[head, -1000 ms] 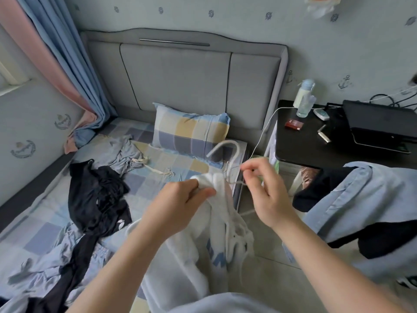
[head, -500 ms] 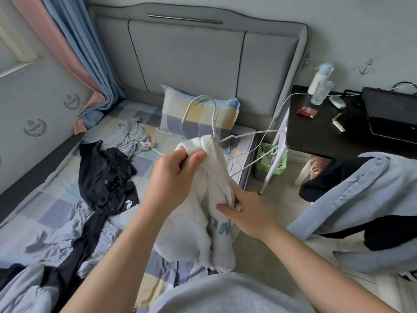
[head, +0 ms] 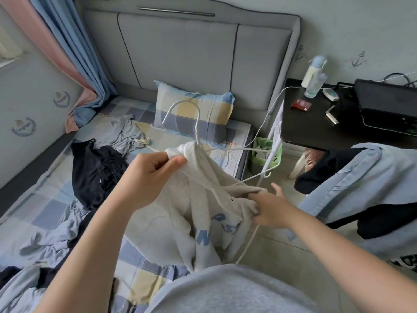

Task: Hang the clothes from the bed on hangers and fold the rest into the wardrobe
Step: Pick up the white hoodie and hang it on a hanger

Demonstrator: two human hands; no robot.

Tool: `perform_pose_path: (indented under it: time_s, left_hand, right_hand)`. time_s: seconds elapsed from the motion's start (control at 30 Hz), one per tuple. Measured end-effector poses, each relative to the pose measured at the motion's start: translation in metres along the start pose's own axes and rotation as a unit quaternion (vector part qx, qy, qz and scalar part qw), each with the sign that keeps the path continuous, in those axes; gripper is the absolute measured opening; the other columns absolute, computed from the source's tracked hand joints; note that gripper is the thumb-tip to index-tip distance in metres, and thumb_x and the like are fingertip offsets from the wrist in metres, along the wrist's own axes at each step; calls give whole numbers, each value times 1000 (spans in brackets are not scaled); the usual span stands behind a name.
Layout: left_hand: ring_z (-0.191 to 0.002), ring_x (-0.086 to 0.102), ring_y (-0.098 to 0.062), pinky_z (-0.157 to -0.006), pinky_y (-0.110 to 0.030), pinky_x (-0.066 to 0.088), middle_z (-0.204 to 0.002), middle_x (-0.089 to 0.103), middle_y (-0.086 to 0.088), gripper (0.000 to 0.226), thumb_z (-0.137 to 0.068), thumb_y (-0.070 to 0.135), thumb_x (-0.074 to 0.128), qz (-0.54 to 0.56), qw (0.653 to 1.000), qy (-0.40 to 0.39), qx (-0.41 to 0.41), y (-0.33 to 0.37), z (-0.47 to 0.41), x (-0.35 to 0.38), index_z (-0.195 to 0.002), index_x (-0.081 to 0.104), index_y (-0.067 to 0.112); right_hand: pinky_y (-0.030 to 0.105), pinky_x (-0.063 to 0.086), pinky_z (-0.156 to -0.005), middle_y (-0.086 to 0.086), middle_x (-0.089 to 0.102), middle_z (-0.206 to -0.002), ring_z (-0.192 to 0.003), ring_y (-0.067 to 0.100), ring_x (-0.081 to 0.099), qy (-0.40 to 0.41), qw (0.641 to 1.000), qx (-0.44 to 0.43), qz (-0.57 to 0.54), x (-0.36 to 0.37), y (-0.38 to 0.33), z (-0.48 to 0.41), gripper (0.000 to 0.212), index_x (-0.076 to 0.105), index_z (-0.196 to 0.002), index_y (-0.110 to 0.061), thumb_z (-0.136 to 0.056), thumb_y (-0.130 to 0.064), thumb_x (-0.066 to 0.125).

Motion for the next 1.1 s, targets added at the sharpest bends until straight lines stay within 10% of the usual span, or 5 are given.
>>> perform_pose_path:
  time_s: [0.43,0.57,0.83,0.97,1.1]
  left_hand:
    - [-39,25,-6,-38,-19,19,-44,30,11,56,-90,51,64,-83,982,-136,-101,-35,9,34,-53,38,19]
    - [-39,31,-8,-39,-19,27,-43,34,9,56,-90,49,64,-90,987,-123,-42,-3,2,61,-55,39,15]
    - [-49,43,-7,-49,-17,35,-57,57,7,25,-86,37,75,-49,992,-115,25,8,-7,61,-67,62,29]
    - [-66,60,-7,-59,-19,45,-72,69,15,11,-91,30,69,-53,996,-36,64,13,-19,32,-82,71,37]
    - [-67,61,2,-56,-10,42,-74,68,19,13,-96,19,62,-51,990,113,62,-2,-26,-15,-97,74,23]
  right_hand:
    - [32,43,-84,3,64,-111,-106,22,57,230,959,-56,-155,-119,-11,47,40,67,-111,-11,-86,10,44]
    - [37,48,-83,-2,67,-103,-96,18,59,202,953,-189,-123,-134,-96,63,22,61,-102,-17,-90,-9,44]
    - [43,44,-71,-10,54,-74,-70,9,48,108,958,-162,-209,-139,-93,55,19,47,-85,-26,-93,-10,54]
    - [29,41,-66,-10,54,-78,-68,7,44,119,947,-155,-254,-152,-83,64,22,46,-88,-34,-77,-16,53]
    - [48,49,-78,5,61,-90,-82,31,57,185,914,-148,-330,-158,-62,76,32,40,-92,-37,-79,-20,63]
Point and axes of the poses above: each hand's wrist, its own z-axis away from the middle knuckle, its own x-axis out of the palm, y = z × x, the point moved 10 cm from there along -z, towards the middle knuckle
